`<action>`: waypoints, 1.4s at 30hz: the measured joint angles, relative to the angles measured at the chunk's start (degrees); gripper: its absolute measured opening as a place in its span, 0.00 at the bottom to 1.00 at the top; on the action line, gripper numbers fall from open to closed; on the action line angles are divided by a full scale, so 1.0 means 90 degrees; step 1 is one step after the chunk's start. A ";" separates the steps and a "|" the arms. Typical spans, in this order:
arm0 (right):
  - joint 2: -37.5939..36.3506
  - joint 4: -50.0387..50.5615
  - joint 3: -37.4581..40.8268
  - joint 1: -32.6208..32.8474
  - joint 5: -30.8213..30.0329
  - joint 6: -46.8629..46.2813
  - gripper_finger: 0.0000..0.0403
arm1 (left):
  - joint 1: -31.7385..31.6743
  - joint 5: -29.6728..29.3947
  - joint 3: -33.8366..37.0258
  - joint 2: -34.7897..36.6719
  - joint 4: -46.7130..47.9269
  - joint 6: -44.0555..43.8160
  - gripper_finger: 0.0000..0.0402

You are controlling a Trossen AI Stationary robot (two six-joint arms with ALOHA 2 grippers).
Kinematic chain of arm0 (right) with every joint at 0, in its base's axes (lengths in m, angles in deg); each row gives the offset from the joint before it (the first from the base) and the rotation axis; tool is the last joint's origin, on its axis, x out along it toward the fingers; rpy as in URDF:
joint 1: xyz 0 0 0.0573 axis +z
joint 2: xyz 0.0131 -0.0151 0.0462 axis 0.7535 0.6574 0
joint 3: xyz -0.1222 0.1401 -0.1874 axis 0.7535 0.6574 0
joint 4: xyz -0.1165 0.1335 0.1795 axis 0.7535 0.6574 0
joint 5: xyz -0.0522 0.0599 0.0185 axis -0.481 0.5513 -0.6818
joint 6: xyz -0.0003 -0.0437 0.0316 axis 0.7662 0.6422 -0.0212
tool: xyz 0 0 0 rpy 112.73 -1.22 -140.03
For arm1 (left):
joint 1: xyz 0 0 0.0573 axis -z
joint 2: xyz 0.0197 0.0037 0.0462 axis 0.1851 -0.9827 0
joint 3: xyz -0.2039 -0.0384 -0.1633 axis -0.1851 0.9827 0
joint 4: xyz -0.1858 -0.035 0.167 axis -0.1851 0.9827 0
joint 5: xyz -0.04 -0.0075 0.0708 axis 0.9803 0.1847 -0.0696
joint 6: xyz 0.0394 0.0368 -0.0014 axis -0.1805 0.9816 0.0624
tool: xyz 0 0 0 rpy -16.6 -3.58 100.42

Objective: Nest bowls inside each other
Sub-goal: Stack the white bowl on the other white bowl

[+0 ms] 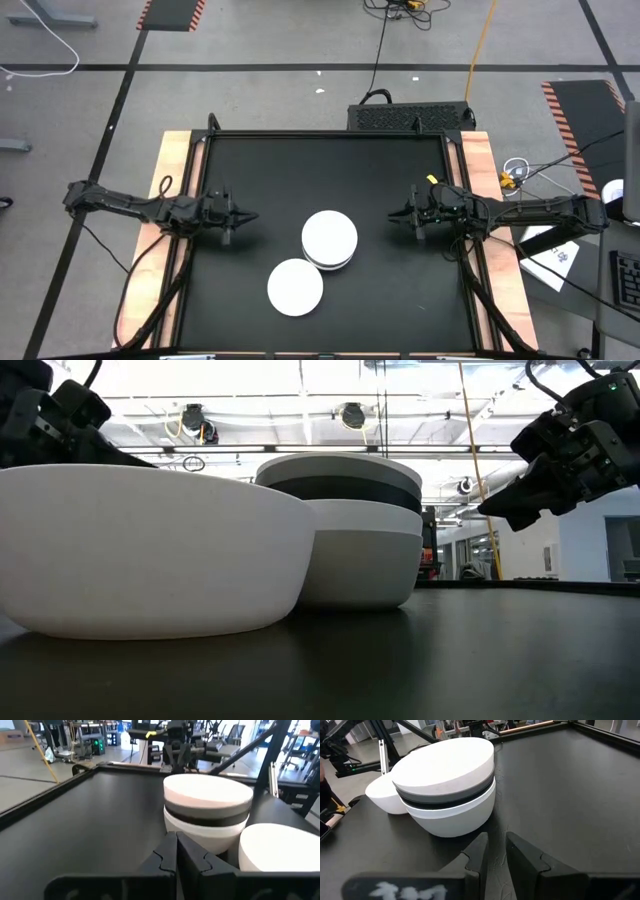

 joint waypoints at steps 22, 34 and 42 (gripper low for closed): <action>0.0002 0.0000 0.0001 0.0000 0.0000 -0.0002 0.15 | 0.0581 0.1929 -0.0005 -0.0022 -0.0801 0.0105 0.07; 0.0000 0.0000 0.0000 0.0000 0.0000 -0.0019 0.15 | 0.1247 0.1478 -0.0169 -0.0119 -0.1371 -0.0518 0.37; 0.0002 0.0002 0.0000 0.0000 0.0000 -0.0019 0.15 | 0.1563 0.1338 -0.0684 -0.1175 -0.1130 -0.1031 0.49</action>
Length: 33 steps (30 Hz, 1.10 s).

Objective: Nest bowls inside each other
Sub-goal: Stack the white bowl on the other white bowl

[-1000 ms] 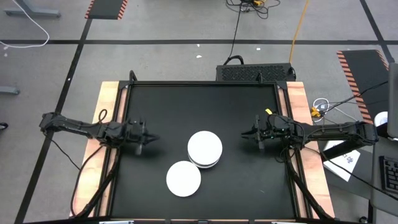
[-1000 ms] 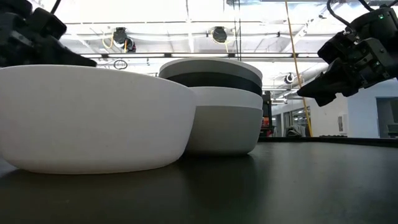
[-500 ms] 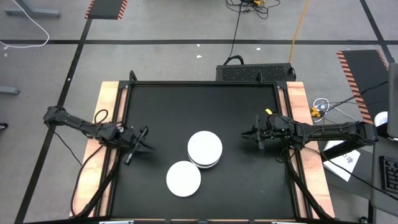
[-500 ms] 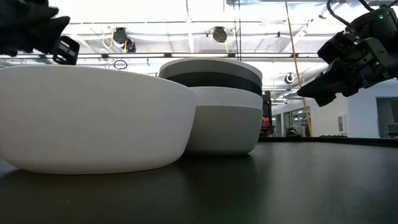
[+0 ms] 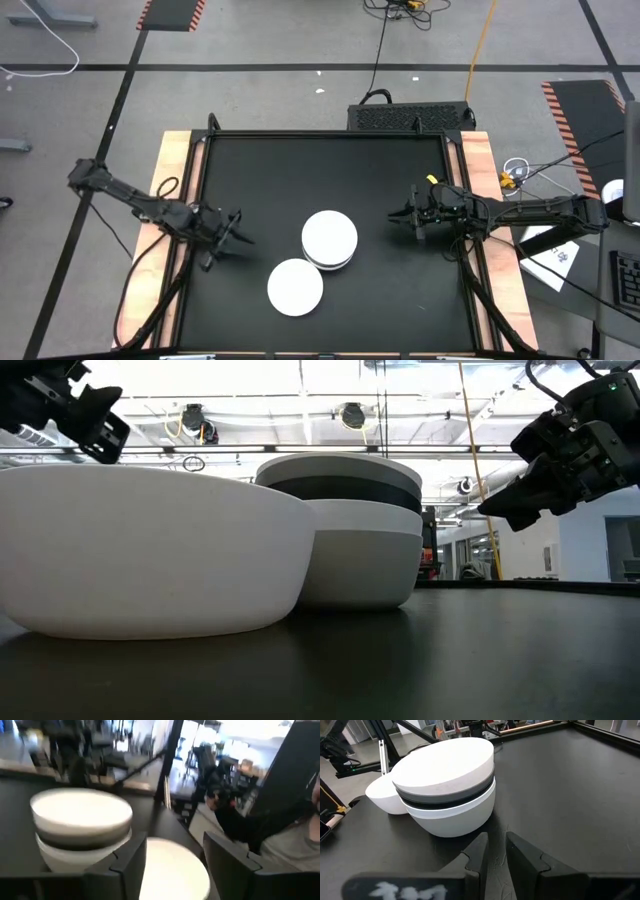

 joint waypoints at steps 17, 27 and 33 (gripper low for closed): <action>-0.0001 -0.0001 0.0000 0.0000 0.0000 0.0125 0.15 | 0.0027 -0.0159 -0.3860 -0.3879 0.4679 -0.2901 0.52; -0.0002 0.0000 0.0002 0.0001 0.0000 0.0170 0.15 | -0.0404 0.0874 -0.4148 -0.5414 0.4694 -0.3586 0.52; 0.0000 0.0007 0.0002 0.0000 0.0003 0.0241 0.15 | -0.0506 0.1207 -0.4152 -0.5698 0.4215 -0.3612 0.52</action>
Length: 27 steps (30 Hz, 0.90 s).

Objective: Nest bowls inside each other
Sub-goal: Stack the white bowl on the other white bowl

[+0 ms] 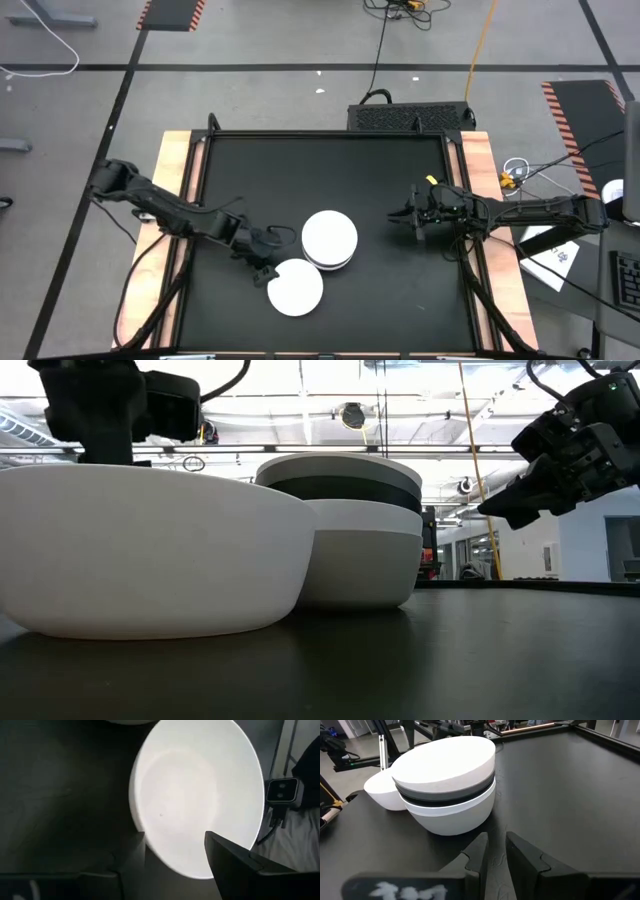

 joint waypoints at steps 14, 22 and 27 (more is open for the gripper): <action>0.0000 -0.0007 -0.0002 0.0000 0.0000 0.0111 0.15 | -0.0465 0.0088 0.0004 -0.0663 -0.0051 0.0403 0.52; 0.0000 -0.0007 0.0001 0.0000 0.0000 0.0114 0.15 | -0.0564 -0.0017 0.0004 -0.0872 -0.0059 0.1570 0.34; 0.0000 -0.0007 -0.0001 0.0000 0.0000 0.0099 0.15 | -0.0564 -0.0224 0.0004 -0.0872 -0.0081 0.2215 0.04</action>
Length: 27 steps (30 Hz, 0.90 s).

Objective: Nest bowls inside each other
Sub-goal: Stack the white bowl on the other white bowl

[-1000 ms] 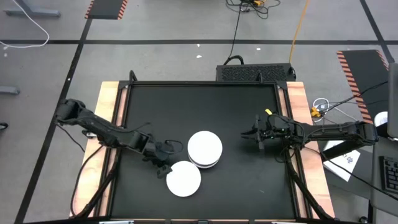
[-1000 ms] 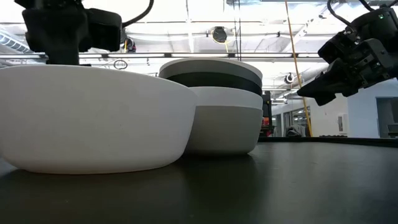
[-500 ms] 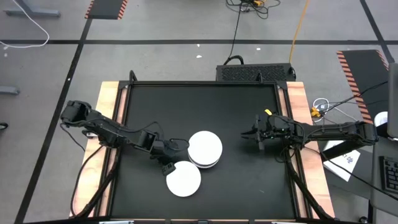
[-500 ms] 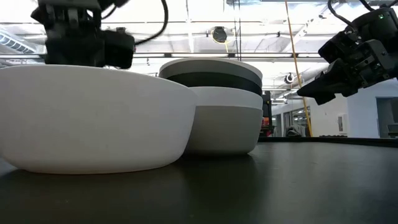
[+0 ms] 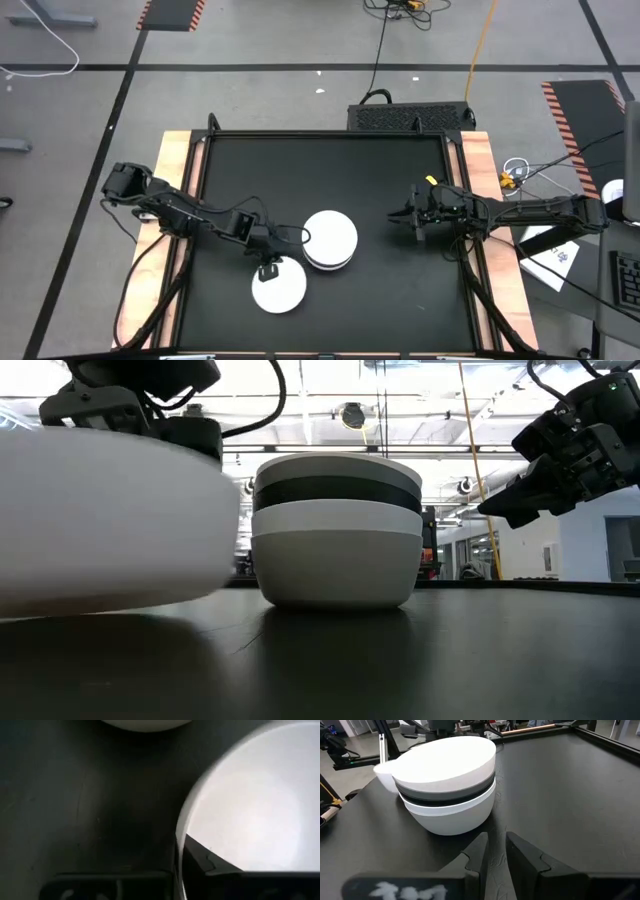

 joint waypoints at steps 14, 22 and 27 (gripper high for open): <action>-0.0002 0.0000 0.0001 0.0001 0.0000 -0.0007 0.15 | 0.0277 0.0079 0.0010 0.0253 -0.1000 0.0637 0.01; 0.0010 0.0000 -0.0001 0.0000 0.0000 -0.0007 0.15 | 0.0673 -0.0301 0.0005 0.1242 -0.1618 0.1496 0.01; 0.0011 -0.0121 0.0000 0.0000 0.0000 -0.0028 0.15 | 0.0387 -0.0864 -0.0060 0.1967 -0.1670 0.1873 0.01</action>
